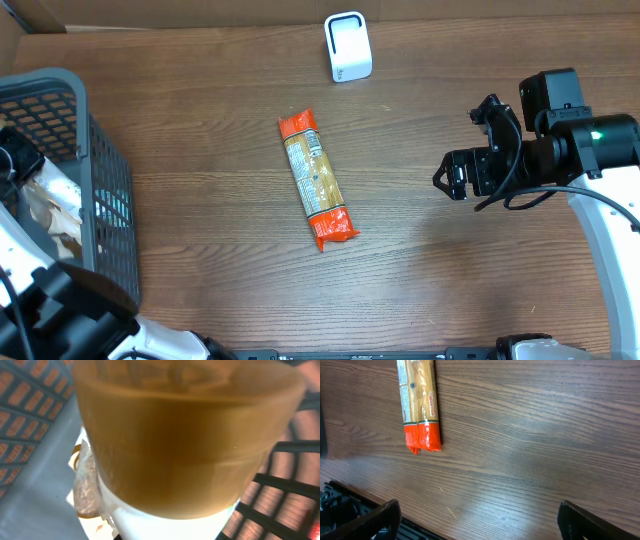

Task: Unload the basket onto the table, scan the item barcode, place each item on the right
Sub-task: 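Reach the left gripper into the basket and grasp the white tube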

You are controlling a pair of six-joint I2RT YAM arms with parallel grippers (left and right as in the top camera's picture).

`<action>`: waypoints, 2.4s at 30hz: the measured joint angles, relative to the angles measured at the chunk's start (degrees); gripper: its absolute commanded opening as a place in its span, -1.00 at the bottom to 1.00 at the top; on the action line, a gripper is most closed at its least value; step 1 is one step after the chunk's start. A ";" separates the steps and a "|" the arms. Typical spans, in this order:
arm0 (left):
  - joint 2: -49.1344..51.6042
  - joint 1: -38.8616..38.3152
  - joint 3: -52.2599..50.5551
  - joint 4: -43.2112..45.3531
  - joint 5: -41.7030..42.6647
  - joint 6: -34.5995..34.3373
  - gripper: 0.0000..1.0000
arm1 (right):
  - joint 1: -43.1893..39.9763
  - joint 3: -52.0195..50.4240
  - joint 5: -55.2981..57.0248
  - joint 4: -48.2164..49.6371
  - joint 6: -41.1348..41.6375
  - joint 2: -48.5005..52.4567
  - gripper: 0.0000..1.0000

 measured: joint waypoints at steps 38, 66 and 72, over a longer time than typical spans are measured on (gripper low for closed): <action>2.58 -0.17 -19.45 11.13 -12.46 -7.21 -0.53 | 0.00 0.00 0.00 0.39 0.00 0.00 1.00; 2.64 -0.20 -21.11 16.06 1.57 6.64 0.17 | 0.00 0.00 0.00 0.79 0.00 0.00 1.00; 2.64 -0.20 -21.11 16.28 2.45 7.63 0.19 | 0.00 0.00 -0.02 0.87 0.00 0.00 1.00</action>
